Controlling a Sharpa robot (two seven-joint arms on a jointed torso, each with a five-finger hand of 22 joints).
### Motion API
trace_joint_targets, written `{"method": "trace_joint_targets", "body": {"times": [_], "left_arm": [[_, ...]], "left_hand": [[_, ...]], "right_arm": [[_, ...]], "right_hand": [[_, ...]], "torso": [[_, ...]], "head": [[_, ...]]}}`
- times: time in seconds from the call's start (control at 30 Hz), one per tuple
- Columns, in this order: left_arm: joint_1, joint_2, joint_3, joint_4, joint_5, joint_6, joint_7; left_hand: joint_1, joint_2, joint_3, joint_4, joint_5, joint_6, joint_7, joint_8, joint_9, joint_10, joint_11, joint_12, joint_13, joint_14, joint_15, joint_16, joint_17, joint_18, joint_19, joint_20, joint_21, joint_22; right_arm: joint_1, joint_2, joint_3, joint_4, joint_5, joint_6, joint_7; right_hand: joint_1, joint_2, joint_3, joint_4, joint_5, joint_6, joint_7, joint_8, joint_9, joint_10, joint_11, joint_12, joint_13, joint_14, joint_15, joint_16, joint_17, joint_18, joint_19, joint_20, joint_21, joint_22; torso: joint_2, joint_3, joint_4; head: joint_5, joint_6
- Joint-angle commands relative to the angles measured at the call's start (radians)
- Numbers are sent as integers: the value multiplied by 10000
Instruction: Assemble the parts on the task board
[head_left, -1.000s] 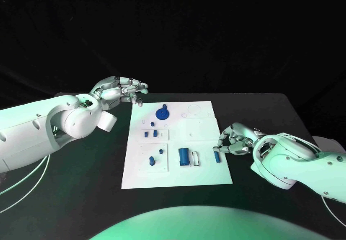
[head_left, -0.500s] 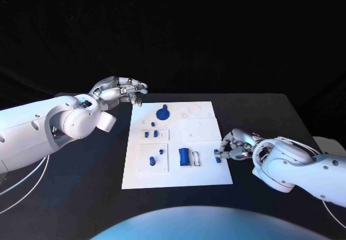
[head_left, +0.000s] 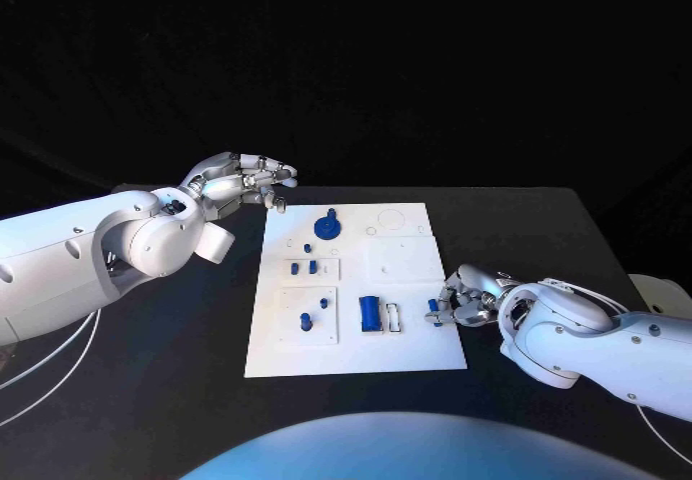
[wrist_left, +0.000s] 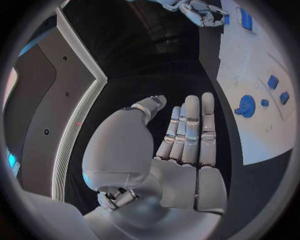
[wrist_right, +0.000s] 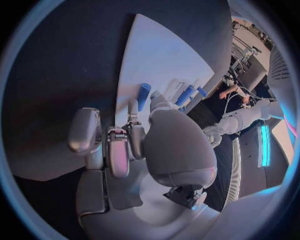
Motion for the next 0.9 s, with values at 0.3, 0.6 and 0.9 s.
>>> {"method": "trace_joint_targets", "body": {"times": [0.3, 0.6, 0.9], "left_arm": [[5, 2, 7, 39, 34, 82, 110], [5, 4, 7, 41, 34, 87, 90], [6, 7, 7, 41, 20, 88, 50]], "left_hand": [[26, 66, -15, 42, 42, -70, -3, 55, -16, -66, 15, 46, -7, -72, 28, 53, 13, 102, 9, 89, -40, -16], [12, 64, -29, 67, 47, -84, -4, 78, -21, -76, 15, 80, -5, -71, 30, 61, 16, 103, 8, 91, -37, -23], [33, 68, -21, 57, 53, -85, -9, 87, -21, -83, 13, 88, -6, -72, 28, 62, 16, 104, 8, 91, -35, -24]], "right_arm": [[-119, 190, -17, -119, -617, 452, -230], [-127, 191, -17, -12, -578, 126, -322], [-72, 78, -13, 484, 219, -453, -358]], "right_hand": [[1927, 265, 826, -114, -102, 168, -115, -177, -56, 18, -122, -51, 535, 943, -64, 2, 2170, -74, 34, -28, -42, 480], [1803, -433, 4824, -98, -952, 221, -159, -219, 155, 85, -224, -34, 626, 958, -98, 21, 2241, -95, 99, -92, -13, 639], [172, -1259, 7491, -643, -1071, 17, -169, 190, 826, 147, -181, -8, 683, 964, -116, 26, 2265, -100, 145, -86, -46, 742]], "torso": [[-11, 2, -1], [-17, -5, 8], [-18, -15, 11]], "head": [[11, 1], [32, 1], [85, 1]]}}
